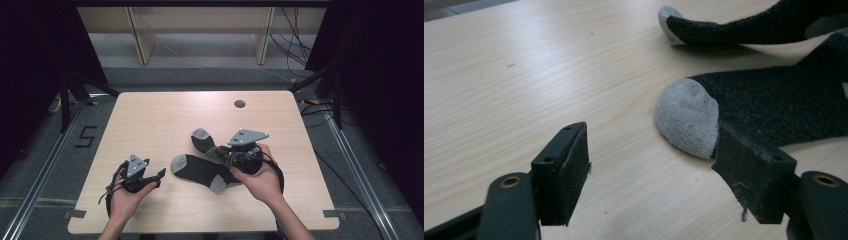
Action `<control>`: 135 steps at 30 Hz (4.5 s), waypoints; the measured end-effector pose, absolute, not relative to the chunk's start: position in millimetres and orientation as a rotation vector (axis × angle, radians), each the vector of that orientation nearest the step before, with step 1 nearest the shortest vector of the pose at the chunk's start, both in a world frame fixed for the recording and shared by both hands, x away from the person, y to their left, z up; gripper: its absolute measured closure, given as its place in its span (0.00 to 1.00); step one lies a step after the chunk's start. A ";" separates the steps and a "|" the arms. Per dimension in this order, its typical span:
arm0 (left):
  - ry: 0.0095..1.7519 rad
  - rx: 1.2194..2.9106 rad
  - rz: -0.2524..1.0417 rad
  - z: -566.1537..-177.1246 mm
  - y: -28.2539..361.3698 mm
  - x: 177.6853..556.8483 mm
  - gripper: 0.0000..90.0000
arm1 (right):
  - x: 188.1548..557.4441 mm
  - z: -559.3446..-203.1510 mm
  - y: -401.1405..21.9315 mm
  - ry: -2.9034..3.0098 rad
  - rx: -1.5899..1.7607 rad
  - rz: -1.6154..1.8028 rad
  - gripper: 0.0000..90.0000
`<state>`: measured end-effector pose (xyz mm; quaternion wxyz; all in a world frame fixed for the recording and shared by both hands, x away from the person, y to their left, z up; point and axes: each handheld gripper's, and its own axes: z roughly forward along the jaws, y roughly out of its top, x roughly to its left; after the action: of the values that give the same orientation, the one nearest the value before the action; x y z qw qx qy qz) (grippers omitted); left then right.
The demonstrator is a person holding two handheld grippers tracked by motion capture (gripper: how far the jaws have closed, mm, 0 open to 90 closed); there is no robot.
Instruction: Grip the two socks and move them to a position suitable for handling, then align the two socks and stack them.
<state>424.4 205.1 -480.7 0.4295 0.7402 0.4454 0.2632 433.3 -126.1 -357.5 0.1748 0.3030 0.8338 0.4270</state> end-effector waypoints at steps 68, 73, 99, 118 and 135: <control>0.546 2.033 0.591 -471.6 94.5 513.3 0.48 | 444.8 -302.2 -115.2 2.305 0.847 1.317 0.92; 0.505 2.059 0.591 -473.2 91.4 515.8 0.65 | 445.4 -303.7 -115.4 2.310 0.843 1.315 0.92; 0.430 2.120 0.593 -410.8 136.8 484.7 0.93 | 444.0 -289.5 -155.7 2.190 0.939 1.395 0.92; 0.339 2.288 0.510 -390.6 148.2 432.2 0.92 | 417.4 -326.8 -184.3 2.224 1.006 1.363 0.92; 0.350 2.378 0.362 -418.1 121.5 462.6 0.92 | 426.0 -364.3 -203.0 2.279 1.157 1.243 0.92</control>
<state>462.6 121.5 -418.1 0.3482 0.9171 0.1349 0.1397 426.0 -203.0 -364.3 0.1490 0.4025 0.7930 0.4325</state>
